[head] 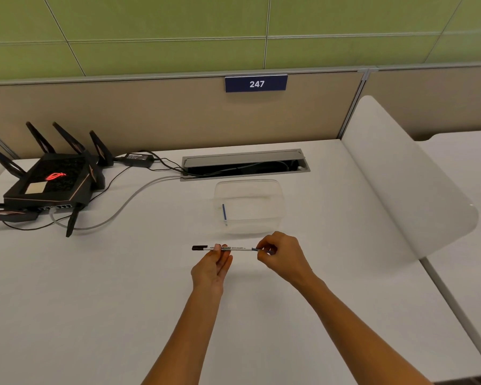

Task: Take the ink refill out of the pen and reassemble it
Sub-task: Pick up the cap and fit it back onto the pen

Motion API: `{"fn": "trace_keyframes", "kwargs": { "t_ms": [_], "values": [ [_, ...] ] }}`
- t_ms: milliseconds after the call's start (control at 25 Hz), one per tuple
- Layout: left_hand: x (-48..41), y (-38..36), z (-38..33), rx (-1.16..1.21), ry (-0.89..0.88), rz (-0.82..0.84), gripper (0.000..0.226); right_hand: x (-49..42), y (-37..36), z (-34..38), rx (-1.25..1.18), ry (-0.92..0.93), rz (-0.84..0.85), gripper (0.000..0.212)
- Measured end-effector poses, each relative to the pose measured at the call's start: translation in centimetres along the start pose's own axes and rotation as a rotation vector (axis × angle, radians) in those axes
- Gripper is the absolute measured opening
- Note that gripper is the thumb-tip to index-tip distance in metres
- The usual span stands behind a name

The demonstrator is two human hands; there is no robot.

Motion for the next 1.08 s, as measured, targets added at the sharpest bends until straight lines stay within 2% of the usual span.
{"fn": "trace_keyframes", "kwargs": {
  "t_ms": [360, 600, 760, 920, 1080],
  "values": [
    [0.1, 0.6, 1.0, 0.077, 0.077, -0.013, 0.011, -0.4, -0.1, 0.9, -0.117, -0.009, -0.044, 0.011],
    [0.1, 0.9, 1.8, 0.159, 0.168, -0.010, 0.010, -0.3, 0.7, 2.3, -0.101, 0.006, -0.102, 0.026],
    [-0.1, 0.8, 1.8, 0.211, 0.195, 0.011, 0.009, -0.7, 3.0, -2.4, -0.138, -0.180, -0.237, 0.022],
    [-0.1, 0.6, 1.7, 0.236, 0.208, 0.023, 0.009, -0.1, 1.3, -11.0, 0.065, -0.450, -0.120, 0.013],
    [-0.2, 0.5, 1.8, 0.217, 0.204, 0.023, 0.009, 2.0, -0.9, -15.6, 0.236, -0.537, -0.026, 0.024]
  ]
}}
Point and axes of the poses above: each hand's wrist, its own x-axis away from the middle knuckle, its own y-axis out of the back of the hand, z = x × y, the point moved 7 cm from there along -x, towards the middle knuckle, and after that the axes turned 13 degrees about x, right-handed, at the moved point
